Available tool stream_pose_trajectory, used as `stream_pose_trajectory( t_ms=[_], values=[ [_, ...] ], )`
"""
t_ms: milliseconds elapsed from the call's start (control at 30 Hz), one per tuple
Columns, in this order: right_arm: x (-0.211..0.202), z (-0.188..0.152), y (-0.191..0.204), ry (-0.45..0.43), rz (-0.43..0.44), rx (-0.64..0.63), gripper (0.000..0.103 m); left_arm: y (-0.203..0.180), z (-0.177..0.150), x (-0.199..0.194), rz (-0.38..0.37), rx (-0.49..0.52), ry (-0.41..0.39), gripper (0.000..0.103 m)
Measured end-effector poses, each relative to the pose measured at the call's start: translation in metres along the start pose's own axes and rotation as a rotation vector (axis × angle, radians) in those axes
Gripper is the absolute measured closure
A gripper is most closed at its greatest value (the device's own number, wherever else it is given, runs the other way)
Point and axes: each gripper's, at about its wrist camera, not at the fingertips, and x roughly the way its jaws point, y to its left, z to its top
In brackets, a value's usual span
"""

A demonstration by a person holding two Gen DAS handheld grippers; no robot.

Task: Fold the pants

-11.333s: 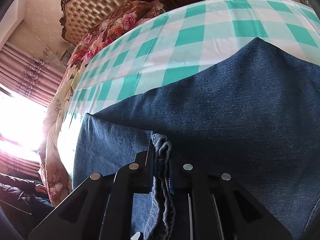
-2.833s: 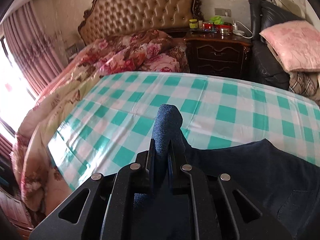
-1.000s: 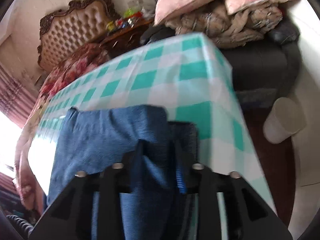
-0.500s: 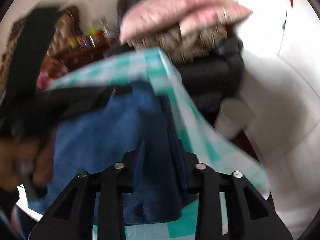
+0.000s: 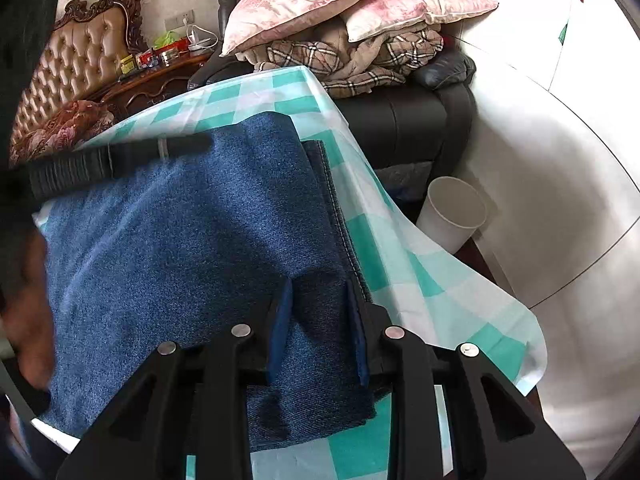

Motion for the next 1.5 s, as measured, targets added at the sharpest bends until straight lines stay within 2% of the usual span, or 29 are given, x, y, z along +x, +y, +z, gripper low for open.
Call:
stream_pose_trajectory(
  t_ms=[33,100,167,267,333,400,467,533,567,633,700,767,867,933,967,1067,1133,1233,1333,1400,1500],
  values=[
    [0.000,0.000,0.001,0.001,-0.006,-0.004,0.078,-0.001,-0.006,0.008,0.015,0.013,0.025,0.080],
    [0.000,0.000,0.001,0.001,-0.009,-0.006,0.078,-0.003,-0.012,0.010,0.025,0.024,0.018,0.080],
    [0.000,0.000,0.002,0.002,-0.010,-0.007,0.078,-0.001,-0.012,0.005,0.020,0.001,0.023,0.073],
    [0.001,0.001,0.003,0.004,-0.017,-0.011,0.078,0.001,-0.020,-0.019,0.038,-0.027,-0.015,0.065],
    [0.000,0.001,0.004,0.002,-0.023,-0.016,0.078,0.001,-0.031,-0.037,0.079,-0.027,-0.040,0.060],
    [0.000,0.001,0.005,0.003,-0.029,-0.021,0.078,0.003,-0.046,-0.049,0.095,-0.040,-0.042,0.059],
    [-0.003,0.001,0.004,-0.002,-0.029,-0.015,0.078,0.005,-0.063,-0.052,0.107,-0.051,-0.012,0.055],
    [-0.011,0.001,0.001,-0.024,-0.022,0.020,0.078,0.006,-0.079,-0.041,0.117,-0.036,0.062,0.053],
    [-0.021,-0.001,0.001,-0.059,-0.021,0.031,0.078,0.004,-0.085,-0.041,0.130,-0.013,0.060,0.052],
    [-0.039,-0.005,0.006,-0.125,-0.026,0.017,0.078,0.005,-0.079,-0.045,0.113,-0.010,0.050,0.053],
    [-0.047,-0.011,0.009,-0.142,-0.034,0.019,0.078,0.008,-0.061,-0.050,0.088,-0.017,0.010,0.060],
    [-0.039,-0.016,0.012,-0.098,-0.048,0.023,0.078,0.006,-0.032,-0.045,0.053,0.002,-0.020,0.086],
    [-0.027,-0.021,0.013,-0.051,-0.087,0.020,0.078,-0.002,0.012,-0.015,-0.008,0.046,-0.001,0.088],
    [-0.025,-0.020,0.017,-0.047,-0.112,-0.002,0.078,-0.005,0.030,0.018,0.037,0.095,0.063,0.089],
    [-0.023,-0.020,0.017,-0.043,-0.118,0.000,0.078,-0.004,0.036,0.027,0.041,0.102,0.063,0.089],
    [-0.021,-0.019,0.017,-0.037,-0.125,0.002,0.078,-0.003,0.048,0.034,0.047,0.097,0.095,0.088],
    [-0.019,-0.019,0.019,-0.036,-0.134,-0.005,0.078,0.000,0.049,0.028,0.075,0.079,0.088,0.088],
    [-0.018,-0.017,0.017,-0.033,-0.125,0.003,0.078,0.000,0.033,0.002,0.059,0.070,0.041,0.088],
    [-0.015,-0.016,0.018,-0.033,-0.135,-0.001,0.078,0.007,0.006,-0.004,0.049,0.028,0.069,0.088],
    [-0.015,-0.017,0.019,-0.031,-0.139,-0.003,0.078,0.012,-0.009,0.009,0.063,0.042,0.113,0.088],
    [-0.017,-0.016,0.018,-0.035,-0.130,0.009,0.078,0.013,-0.015,-0.002,0.080,0.030,0.092,0.084]
  ],
)
